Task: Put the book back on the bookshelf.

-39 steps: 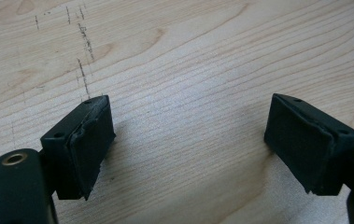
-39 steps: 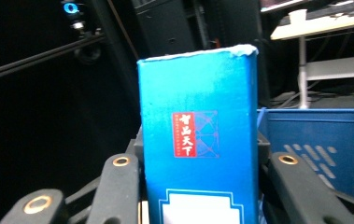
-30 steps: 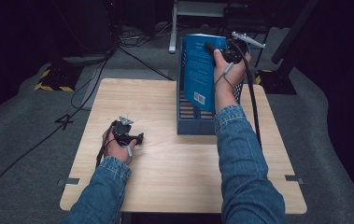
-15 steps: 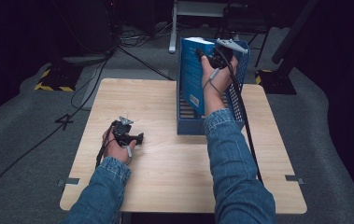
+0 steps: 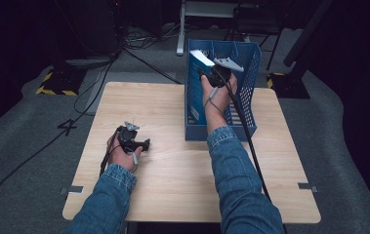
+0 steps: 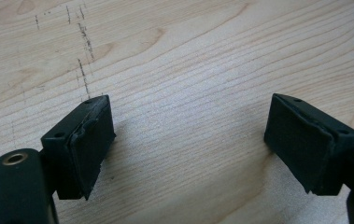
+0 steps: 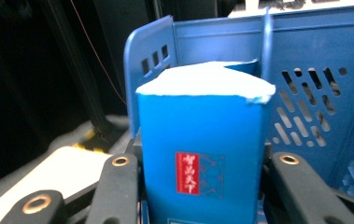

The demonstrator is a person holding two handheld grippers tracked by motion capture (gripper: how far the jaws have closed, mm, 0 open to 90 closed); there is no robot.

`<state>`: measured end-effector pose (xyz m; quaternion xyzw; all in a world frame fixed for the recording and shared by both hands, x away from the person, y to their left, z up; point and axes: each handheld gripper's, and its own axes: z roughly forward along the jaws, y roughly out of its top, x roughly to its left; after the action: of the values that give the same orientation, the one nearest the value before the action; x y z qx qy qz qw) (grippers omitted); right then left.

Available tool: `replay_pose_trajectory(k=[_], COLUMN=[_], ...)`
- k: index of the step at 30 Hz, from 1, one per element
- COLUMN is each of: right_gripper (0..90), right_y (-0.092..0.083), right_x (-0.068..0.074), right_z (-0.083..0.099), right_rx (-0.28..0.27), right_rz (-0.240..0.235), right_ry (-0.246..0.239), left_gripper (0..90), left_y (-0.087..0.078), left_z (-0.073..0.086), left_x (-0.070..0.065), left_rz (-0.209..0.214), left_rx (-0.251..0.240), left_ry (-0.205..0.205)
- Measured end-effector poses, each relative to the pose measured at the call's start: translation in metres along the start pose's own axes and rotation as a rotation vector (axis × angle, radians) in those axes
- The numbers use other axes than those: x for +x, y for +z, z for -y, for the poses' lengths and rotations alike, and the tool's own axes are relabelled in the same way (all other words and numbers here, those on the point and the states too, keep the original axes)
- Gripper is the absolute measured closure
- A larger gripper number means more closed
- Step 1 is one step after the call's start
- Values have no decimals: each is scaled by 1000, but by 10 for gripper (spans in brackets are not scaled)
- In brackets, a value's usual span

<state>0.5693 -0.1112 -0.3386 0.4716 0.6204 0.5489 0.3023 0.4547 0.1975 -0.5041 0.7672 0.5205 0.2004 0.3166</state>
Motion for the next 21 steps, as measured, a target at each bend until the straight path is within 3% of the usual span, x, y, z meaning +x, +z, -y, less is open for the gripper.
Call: replay_pose_trajectory(k=[4,11,16,21], right_gripper=[607,596,583,570], right_y=[-9,-24,-26,-17], right_x=[6,16,19,19], right_z=[7,29,34,36], right_rx=[-14,-73,-18,28], right_rz=[18,50,64,63], right_ry=[-66,-136,-145,-142], left_gripper=[160,161,161,161], left_y=[0,0,-1,0], left_z=[0,0,0,0], left_x=[0,-1,-1,-1], left_rz=[0,-3,-3,-4], left_rx=[1,1,3,1], left_ry=[1,-2,-2,-2])
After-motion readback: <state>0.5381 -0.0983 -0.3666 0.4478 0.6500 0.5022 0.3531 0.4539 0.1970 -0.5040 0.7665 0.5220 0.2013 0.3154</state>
